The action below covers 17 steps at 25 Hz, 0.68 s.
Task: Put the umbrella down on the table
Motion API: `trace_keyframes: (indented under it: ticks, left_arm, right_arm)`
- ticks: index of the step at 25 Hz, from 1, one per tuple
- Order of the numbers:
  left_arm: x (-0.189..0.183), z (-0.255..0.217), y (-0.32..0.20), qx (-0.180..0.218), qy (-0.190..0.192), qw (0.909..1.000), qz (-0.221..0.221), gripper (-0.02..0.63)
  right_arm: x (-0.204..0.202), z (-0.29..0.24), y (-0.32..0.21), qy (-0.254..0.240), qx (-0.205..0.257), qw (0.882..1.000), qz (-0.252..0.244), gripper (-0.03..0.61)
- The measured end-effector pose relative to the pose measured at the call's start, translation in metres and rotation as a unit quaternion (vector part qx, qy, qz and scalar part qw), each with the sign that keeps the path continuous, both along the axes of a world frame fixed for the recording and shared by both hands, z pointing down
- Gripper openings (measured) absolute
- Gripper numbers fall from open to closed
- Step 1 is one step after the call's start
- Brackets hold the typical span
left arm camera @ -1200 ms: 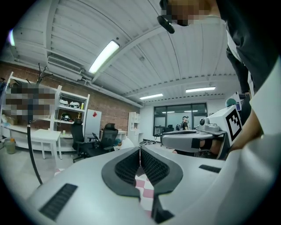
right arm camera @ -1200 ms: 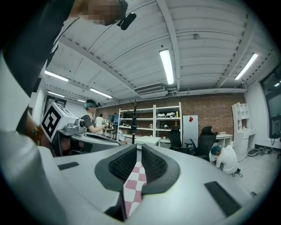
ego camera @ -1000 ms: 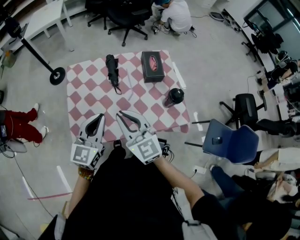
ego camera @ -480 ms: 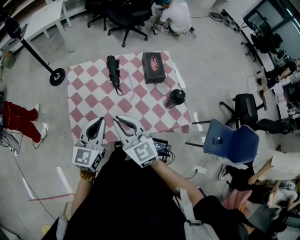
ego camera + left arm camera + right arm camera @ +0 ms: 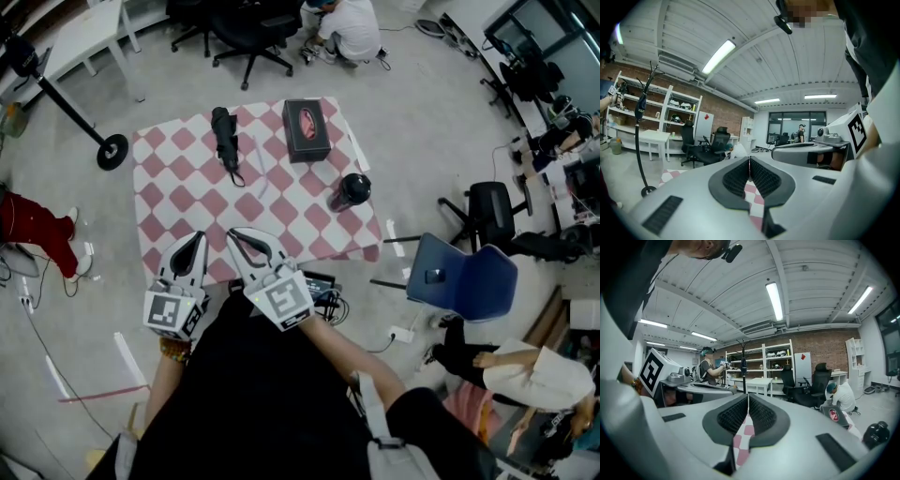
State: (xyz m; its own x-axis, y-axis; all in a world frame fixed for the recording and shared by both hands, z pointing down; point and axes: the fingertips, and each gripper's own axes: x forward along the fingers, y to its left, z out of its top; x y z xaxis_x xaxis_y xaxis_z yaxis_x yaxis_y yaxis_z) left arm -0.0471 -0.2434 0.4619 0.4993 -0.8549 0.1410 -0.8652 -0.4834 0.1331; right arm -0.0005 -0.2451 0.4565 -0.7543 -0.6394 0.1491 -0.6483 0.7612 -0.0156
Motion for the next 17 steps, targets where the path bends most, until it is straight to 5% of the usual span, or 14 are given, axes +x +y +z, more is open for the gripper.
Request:
trace_keyframes:
  ticks: [17]
  left_arm:
    - [-0.0072, 0.0074, 0.0035, -0.009, 0.004, 0.9999, -0.005, 0.014]
  right_arm:
    - [-0.0083, 0.0083, 0.0061, -0.003, -0.027, 1.000, -0.003, 0.021]
